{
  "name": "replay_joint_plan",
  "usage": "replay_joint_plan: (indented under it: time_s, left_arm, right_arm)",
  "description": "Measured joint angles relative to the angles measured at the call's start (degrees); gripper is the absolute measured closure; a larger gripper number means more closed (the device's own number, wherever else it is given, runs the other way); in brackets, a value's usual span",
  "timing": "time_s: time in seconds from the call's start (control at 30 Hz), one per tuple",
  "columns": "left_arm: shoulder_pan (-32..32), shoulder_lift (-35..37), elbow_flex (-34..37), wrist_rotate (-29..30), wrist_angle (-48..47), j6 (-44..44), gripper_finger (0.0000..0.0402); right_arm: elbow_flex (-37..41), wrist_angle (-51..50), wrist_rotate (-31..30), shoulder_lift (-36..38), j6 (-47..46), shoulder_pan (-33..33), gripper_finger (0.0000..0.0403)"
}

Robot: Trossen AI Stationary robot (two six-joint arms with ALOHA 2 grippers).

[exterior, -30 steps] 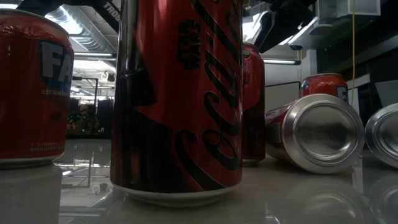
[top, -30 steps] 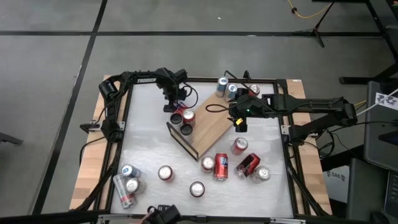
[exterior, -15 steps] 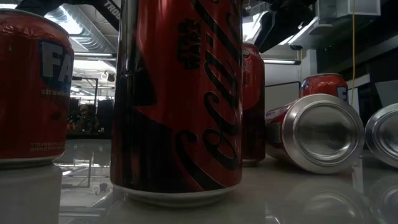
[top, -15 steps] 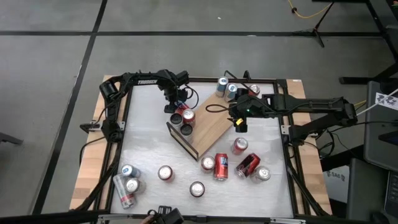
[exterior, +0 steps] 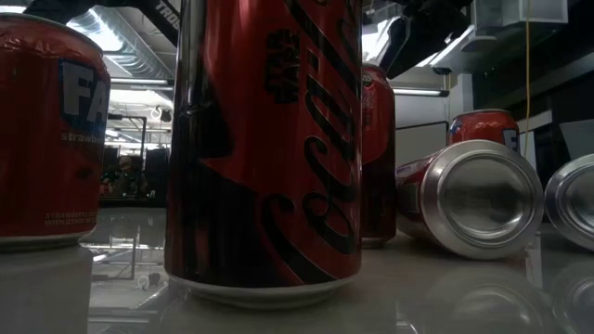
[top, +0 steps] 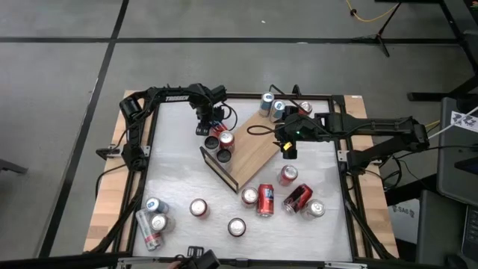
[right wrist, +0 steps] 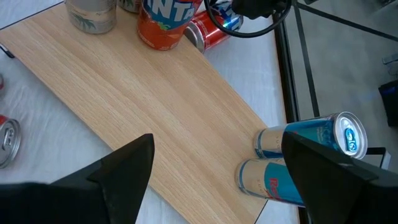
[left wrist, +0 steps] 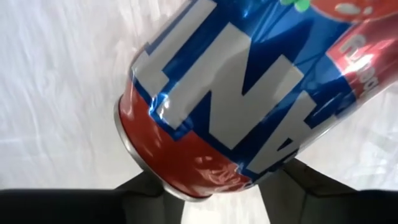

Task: Place canned beverage on shelf
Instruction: Put the orange soda can on the shelf

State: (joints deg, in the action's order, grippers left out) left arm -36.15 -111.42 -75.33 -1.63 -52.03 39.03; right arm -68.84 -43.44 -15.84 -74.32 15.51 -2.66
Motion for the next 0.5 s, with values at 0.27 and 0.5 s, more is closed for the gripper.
replay_joint_plan:
  time_s: [0.27, 0.5]
  left_arm:
    - [0.01, 0.00, 0.00, 0.74, -0.52, 0.07, 0.0280]
    - [-1.71, 0.00, 0.00, -0.46, -1.97, -0.06, 0.0283]
  right_arm:
    - [0.00, 0.00, 0.00, 0.00, 0.00, 0.00, 0.0061]
    - [0.00, 0.02, 0.00, 0.00, 0.00, 0.00, 0.0061]
